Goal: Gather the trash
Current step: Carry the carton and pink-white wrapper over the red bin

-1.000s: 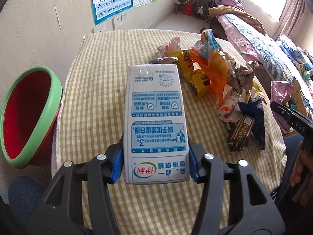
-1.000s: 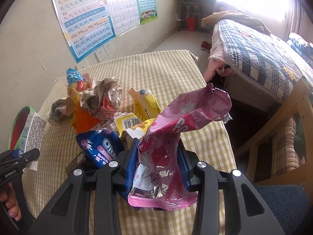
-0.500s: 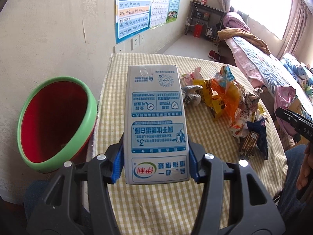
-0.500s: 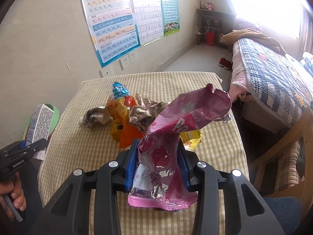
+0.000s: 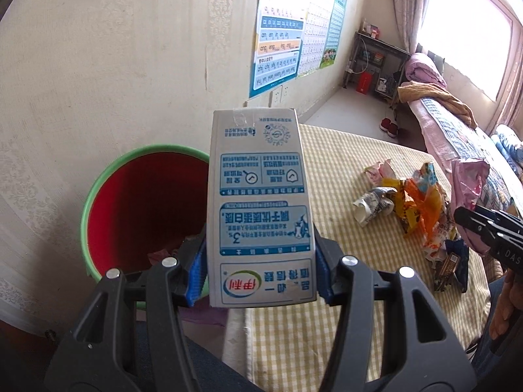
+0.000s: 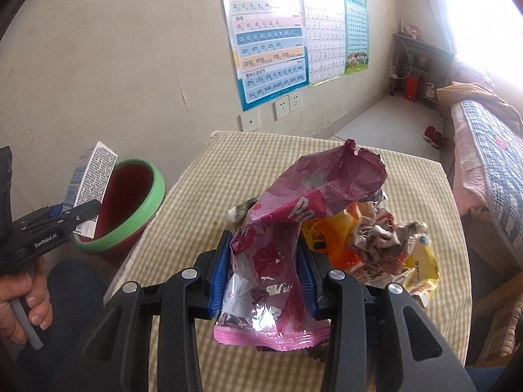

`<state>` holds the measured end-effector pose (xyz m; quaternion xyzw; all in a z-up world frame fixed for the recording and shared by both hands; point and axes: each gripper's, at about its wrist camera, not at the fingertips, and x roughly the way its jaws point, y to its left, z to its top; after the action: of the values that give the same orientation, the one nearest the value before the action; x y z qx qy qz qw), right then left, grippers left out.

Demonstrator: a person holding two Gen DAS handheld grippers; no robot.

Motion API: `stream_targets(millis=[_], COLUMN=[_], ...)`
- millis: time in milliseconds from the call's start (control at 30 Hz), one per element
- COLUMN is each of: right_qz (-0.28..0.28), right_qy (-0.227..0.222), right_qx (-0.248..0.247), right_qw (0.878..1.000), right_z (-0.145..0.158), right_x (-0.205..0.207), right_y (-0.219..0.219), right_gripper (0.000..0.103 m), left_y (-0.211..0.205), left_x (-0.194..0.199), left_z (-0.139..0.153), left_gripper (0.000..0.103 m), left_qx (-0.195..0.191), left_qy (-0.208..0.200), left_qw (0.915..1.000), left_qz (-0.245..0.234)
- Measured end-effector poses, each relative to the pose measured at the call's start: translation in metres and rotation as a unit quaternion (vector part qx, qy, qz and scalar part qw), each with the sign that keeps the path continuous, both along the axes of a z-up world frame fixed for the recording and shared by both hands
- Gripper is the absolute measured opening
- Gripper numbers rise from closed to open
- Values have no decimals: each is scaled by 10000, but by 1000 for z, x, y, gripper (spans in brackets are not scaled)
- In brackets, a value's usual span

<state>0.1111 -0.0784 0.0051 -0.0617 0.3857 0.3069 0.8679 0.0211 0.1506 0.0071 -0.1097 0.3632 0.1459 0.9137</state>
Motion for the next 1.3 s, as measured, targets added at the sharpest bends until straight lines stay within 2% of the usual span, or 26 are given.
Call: stream_targets(millis=[367, 567, 800, 900, 1100, 1300], right_qz=[627, 958, 1479, 1706, 2010, 2232], right_qy=[-72, -143, -207, -160, -57, 69], right_qx=[29, 25, 11, -16, -102, -127], right_qw=[9980, 9953, 9888, 9852, 9795, 9747], right_z=[8, 12, 12, 7, -6, -18], right_x=[-7, -6, -9, -11, -11, -13], right_y=[69, 107, 158, 179, 214, 243], right_gripper=[37, 37, 37, 37, 37, 37], left_y=[52, 75, 96, 110, 137, 143], left_x=[-25, -32, -43, -52, -69, -76], left_z=[3, -4, -8, -13, -26, -30], left_gripper=[51, 51, 51, 51, 51, 51], left_qx=[-143, -459, -569, -796, -1468, -1597], left_qy=[-218, -216, -318, -388, -585, -672], left_qw=[9978, 9944, 9908, 9872, 9744, 9719], left_qz=[614, 923, 1182, 1324, 1597, 1596])
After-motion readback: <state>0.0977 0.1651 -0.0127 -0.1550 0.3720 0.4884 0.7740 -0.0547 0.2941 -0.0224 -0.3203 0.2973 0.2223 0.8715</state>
